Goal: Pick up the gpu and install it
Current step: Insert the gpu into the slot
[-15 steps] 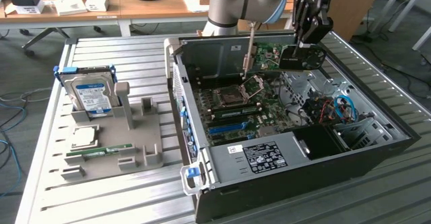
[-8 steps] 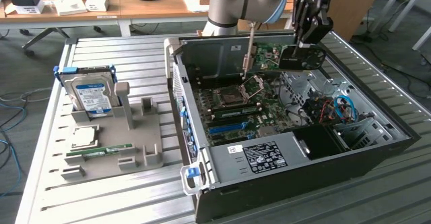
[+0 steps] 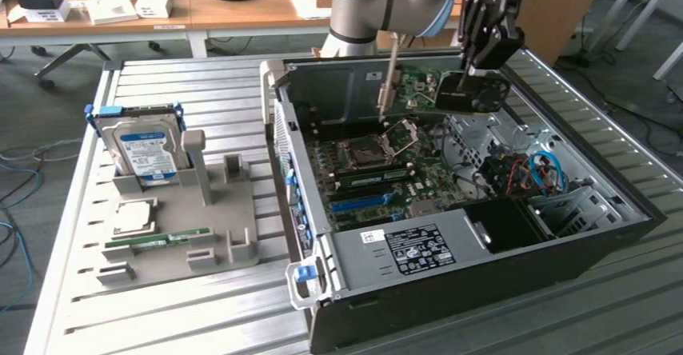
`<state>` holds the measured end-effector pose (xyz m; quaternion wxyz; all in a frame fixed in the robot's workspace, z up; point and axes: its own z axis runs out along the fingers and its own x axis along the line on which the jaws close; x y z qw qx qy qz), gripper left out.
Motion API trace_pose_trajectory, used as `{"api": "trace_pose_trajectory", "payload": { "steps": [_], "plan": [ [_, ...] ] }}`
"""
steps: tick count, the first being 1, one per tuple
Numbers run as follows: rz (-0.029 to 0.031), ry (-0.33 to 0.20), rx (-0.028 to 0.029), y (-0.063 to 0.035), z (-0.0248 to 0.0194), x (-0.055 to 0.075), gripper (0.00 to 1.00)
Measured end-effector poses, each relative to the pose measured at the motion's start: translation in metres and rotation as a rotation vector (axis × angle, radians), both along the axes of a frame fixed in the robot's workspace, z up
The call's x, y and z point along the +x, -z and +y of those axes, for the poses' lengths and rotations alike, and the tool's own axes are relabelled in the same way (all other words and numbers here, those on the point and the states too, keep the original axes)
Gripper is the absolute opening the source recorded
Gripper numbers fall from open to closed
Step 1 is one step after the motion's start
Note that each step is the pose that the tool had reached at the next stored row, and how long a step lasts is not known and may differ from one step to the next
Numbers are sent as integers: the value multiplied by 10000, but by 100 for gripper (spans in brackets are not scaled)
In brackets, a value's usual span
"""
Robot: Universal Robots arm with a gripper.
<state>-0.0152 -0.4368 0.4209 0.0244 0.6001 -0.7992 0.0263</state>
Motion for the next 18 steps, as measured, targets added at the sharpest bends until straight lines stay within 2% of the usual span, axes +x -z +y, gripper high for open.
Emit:
{"api": "trace_pose_trajectory", "payload": {
  "steps": [2, 6, 10, 12, 15, 18],
  "plan": [
    [73, -25, 56, 3, -1, 0, 26],
    [158, -73, 300, 4, -6, 0, 26],
    [318, -104, 468, 7, -14, 0, 26],
    [359, -138, 548, 12, -17, 0, 26],
    [373, -257, 596, 30, -20, -1, 26],
    [383, -544, 592, 43, -21, 0, 26]
  ]
}}
